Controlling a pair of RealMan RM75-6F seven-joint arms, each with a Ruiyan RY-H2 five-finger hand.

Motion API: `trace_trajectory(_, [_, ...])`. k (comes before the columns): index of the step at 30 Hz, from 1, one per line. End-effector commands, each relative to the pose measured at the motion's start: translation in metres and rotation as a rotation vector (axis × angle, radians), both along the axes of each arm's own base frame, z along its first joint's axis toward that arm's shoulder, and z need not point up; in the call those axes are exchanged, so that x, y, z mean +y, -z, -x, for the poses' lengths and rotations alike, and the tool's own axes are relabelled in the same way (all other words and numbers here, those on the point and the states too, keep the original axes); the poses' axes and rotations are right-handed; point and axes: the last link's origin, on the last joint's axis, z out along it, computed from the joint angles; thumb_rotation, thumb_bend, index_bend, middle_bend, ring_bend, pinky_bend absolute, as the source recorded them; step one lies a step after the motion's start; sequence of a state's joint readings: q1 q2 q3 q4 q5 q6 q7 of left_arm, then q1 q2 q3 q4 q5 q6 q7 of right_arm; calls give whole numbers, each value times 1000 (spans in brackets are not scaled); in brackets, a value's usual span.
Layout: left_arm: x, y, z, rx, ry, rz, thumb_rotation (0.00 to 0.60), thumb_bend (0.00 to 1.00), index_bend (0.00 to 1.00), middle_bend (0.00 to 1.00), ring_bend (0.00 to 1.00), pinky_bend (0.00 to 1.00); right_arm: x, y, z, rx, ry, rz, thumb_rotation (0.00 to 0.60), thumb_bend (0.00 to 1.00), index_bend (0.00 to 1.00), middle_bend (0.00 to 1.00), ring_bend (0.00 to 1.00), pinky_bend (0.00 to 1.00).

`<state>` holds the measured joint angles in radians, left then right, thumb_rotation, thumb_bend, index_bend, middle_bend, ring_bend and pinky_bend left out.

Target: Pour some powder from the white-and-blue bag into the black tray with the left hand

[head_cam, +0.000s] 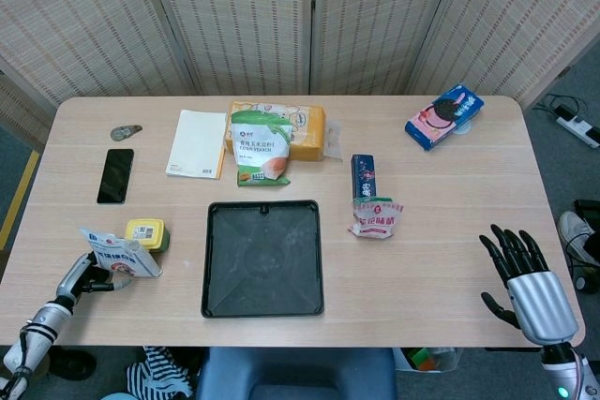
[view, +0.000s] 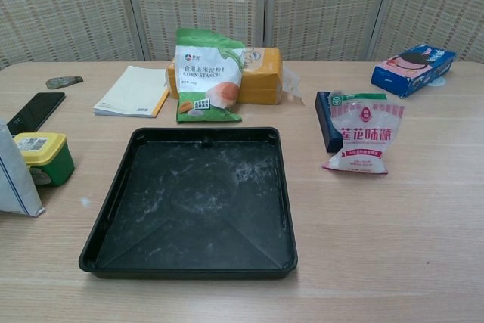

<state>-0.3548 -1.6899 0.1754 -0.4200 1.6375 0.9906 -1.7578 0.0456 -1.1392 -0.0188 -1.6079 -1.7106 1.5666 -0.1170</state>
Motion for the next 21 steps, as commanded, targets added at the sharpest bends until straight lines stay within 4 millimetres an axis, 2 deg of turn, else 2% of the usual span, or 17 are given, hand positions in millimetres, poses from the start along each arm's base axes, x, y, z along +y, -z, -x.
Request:
trace_trajectory(1, [1,-1,-1,-2,0,-22,600,143,464,477,1000,1000,0,0,0,-4,0,1,600,262,0,0,0,0])
trace_trajectory(10, [1,-4,-3,-2,0,-107,600,147,722,747,1000,1000,0,0,0,-12,-3,-6,600,263,0,0,0,0])
trace_trajectory(18, [1,-6,-2,-13,-20,-101,600,151,871,905,1000,1000,-1,1,0,-11,0,-4,600,262,0,0,0,0])
trace_trajectory(21, [-2,-9,1,30,-24,-75,600,157,889,930,1000,1000,-2,2,0,-8,2,-9,600,262,0,0,0,0])
